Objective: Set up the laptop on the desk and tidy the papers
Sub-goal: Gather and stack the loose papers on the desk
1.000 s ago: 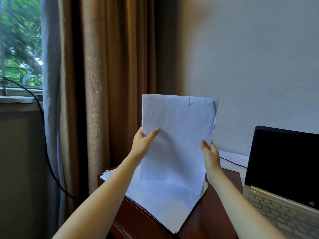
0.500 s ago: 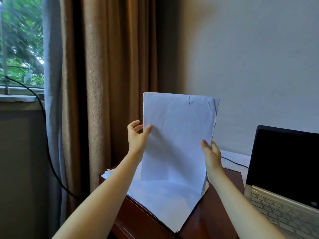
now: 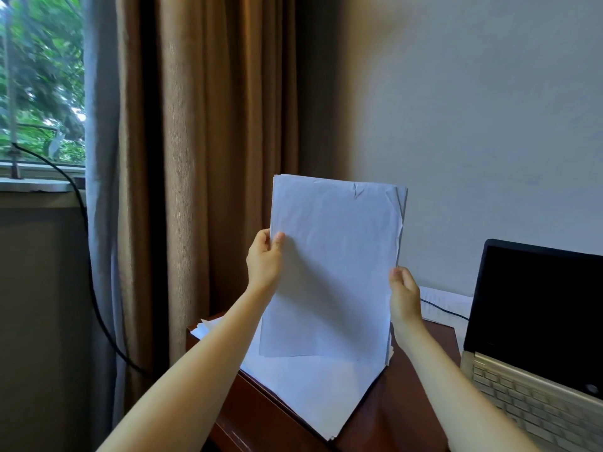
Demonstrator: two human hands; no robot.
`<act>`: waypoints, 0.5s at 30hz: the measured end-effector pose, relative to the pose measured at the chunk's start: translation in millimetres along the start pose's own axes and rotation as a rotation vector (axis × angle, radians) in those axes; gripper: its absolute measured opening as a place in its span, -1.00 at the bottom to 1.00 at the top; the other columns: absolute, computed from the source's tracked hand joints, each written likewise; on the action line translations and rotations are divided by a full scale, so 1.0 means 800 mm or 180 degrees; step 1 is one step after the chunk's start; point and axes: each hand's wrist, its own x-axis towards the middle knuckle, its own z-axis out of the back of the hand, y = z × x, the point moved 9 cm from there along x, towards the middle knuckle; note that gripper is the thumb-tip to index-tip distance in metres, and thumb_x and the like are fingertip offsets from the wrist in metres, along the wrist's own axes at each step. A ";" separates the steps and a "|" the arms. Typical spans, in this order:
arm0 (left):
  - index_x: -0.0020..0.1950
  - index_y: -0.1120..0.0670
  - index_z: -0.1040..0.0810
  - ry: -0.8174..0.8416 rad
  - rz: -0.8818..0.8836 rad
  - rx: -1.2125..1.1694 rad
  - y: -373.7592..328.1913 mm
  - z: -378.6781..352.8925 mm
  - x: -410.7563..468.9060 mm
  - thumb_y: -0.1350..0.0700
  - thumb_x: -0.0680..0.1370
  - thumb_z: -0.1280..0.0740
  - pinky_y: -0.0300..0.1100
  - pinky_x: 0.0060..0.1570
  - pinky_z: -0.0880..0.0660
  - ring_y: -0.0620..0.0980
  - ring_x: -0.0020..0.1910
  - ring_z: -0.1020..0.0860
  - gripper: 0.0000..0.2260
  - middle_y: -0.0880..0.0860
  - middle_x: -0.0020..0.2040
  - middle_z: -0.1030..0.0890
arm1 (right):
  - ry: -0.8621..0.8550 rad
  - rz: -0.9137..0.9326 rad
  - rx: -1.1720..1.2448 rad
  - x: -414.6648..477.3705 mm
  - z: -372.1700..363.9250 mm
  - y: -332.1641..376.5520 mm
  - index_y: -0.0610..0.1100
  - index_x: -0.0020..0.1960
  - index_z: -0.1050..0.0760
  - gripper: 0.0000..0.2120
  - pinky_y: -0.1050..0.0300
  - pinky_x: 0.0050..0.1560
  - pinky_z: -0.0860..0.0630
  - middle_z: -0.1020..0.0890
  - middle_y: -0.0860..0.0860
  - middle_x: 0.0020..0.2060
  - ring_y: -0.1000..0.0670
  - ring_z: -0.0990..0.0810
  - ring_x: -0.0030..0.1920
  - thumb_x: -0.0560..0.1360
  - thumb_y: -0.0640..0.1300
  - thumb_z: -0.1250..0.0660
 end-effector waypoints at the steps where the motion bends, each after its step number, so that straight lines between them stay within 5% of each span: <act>1: -0.15 0.11 -0.42 0.0018 0.0036 -0.0005 0.005 0.001 0.000 0.08 0.61 -0.23 -0.19 -0.25 -0.30 -0.07 -0.28 -0.36 -0.83 -0.02 -0.28 -0.42 | 0.0004 -0.0028 0.0012 -0.001 0.001 -0.004 -0.09 -0.30 -0.26 -0.69 0.20 -0.28 -0.17 -0.27 0.02 -0.35 0.07 -0.22 -0.33 0.62 -0.22 -0.06; 7: -0.18 0.01 -0.49 0.0289 0.0399 -0.0166 0.018 -0.002 -0.003 0.24 0.55 -0.28 -0.15 -0.19 -0.50 -0.04 -0.23 -0.52 -0.84 0.00 -0.21 -0.57 | 0.0071 -0.0003 -0.0100 -0.003 -0.003 -0.010 -0.12 -0.27 -0.25 -0.74 0.14 -0.31 -0.14 -0.26 0.00 -0.37 0.03 -0.19 -0.33 0.59 -0.27 -0.11; 10: -0.29 0.03 -0.45 -0.0031 0.0459 -0.0209 0.018 0.008 0.000 0.29 0.53 -0.27 -0.17 -0.25 -0.40 -0.06 -0.31 -0.43 -0.77 -0.01 -0.32 -0.49 | 0.0178 0.0001 -0.0240 -0.006 -0.005 -0.006 -0.09 -0.31 -0.29 -0.71 0.14 -0.27 -0.22 -0.32 -0.02 -0.37 0.01 -0.26 -0.34 0.57 -0.27 -0.18; 15: -0.35 0.09 -0.28 -0.0554 0.0812 -0.0360 0.034 0.030 -0.001 0.27 0.55 -0.24 -0.22 -0.35 -0.20 -0.08 -0.36 -0.26 -0.70 -0.02 -0.38 -0.32 | 0.0639 -0.0586 -0.0390 -0.016 0.001 -0.028 -0.11 -0.09 -0.52 -0.91 0.04 -0.10 -0.53 -0.62 -0.09 -0.18 -0.09 -0.57 -0.20 0.52 -0.28 -0.30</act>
